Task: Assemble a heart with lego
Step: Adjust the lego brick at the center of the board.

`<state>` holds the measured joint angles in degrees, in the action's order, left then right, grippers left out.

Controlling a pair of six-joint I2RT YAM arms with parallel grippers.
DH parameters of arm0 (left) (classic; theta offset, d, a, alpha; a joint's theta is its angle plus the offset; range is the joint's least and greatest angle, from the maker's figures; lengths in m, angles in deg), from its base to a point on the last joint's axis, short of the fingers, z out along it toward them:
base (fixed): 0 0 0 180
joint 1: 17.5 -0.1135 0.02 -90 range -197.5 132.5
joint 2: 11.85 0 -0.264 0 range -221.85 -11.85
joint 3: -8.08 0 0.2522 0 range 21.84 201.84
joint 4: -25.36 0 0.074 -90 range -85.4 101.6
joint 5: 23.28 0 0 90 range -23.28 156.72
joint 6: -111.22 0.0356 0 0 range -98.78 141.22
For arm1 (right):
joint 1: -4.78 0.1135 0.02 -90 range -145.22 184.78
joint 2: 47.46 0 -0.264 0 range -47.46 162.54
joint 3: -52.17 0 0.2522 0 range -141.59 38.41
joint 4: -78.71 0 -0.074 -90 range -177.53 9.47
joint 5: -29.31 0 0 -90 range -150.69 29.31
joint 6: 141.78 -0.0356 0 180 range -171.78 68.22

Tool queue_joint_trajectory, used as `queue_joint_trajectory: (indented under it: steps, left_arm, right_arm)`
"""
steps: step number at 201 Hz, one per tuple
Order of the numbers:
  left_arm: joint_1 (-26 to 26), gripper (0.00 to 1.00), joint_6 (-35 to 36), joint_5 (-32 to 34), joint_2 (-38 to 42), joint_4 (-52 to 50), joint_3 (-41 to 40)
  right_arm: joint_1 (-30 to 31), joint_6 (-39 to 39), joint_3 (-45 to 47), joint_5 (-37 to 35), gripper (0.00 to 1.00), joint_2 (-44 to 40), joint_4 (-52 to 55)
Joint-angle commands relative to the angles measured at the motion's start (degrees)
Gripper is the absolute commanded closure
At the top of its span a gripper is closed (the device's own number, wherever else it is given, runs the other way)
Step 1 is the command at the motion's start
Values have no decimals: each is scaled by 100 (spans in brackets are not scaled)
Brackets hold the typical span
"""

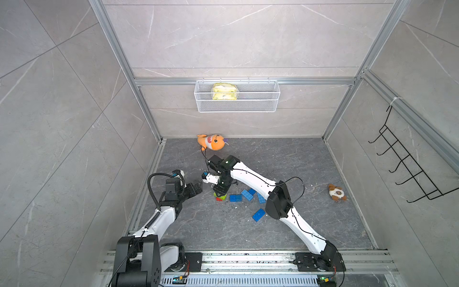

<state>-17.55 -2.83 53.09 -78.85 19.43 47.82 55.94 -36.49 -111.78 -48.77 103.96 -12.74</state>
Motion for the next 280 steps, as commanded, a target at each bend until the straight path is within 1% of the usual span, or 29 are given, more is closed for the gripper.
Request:
queue_joint_trajectory:
  steps: [1, 39, 62, 96, 143, 171, 198, 222, 237, 249, 257, 280]
  left_arm:
    - [-22, 0, 116, 7, 91, 201, 10]
    - [-28, 0, 110, 0, 143, 218, -19]
    - [-23, 0, 112, -8, 130, 218, -6]
    - [-27, 0, 113, -35, 117, 216, -9]
    - [-27, 0, 109, -18, 135, 236, -24]
    - [-27, 0, 110, -8, 135, 236, -30]
    - [-26, 0, 114, -3, 152, 238, -37]
    - [-22, 0, 107, -3, 154, 236, -37]
    - [-22, 0, 111, -7, 148, 244, -36]
    - [-29, 0, 111, -21, 135, 236, -29]
    - [-27, 0, 106, -23, 134, 227, -25]
    - [-28, 0, 109, -27, 190, 192, -25]
  right_arm:
    - [44, 79, -19, -111, 84, -88, 203]
    - [105, 170, -172, 32, 84, 26, 206]
    - [105, 301, -353, 55, 84, 233, 285]
    - [105, 526, -946, 43, 84, 640, 823]
    - [106, 687, -917, -23, 84, 746, 786]
    - [133, 800, -999, 195, 84, 840, 871]
    - [217, 801, -1037, 136, 84, 870, 853]
    - [256, 785, -1132, 38, 84, 832, 1106]
    - [260, 693, -984, 30, 84, 688, 1247]
    - [267, 565, -664, 47, 86, 456, 1196]
    - [264, 465, -414, 87, 86, 254, 1086]
    - [278, 169, 673, 199, 86, -534, 527]
